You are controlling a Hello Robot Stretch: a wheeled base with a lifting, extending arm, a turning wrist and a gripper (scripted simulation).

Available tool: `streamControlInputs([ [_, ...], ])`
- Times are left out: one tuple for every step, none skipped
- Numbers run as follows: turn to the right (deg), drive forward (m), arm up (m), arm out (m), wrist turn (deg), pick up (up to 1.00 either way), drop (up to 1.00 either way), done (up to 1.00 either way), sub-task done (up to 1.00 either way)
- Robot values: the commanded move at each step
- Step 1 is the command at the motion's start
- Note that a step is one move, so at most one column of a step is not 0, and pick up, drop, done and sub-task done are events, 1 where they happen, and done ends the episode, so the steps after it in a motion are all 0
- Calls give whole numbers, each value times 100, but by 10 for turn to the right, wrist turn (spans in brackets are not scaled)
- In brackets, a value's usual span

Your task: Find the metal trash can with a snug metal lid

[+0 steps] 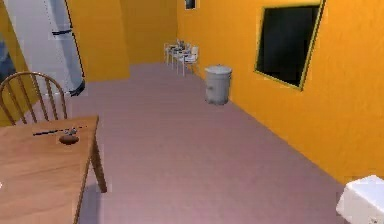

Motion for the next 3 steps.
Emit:
streamControlInputs([
  [0,100,0,0,0,0,0,0,0],
  [0,100,0,0,0,0,0,0,0],
  [-30,0,0,0,0,0,0,0,0],
])
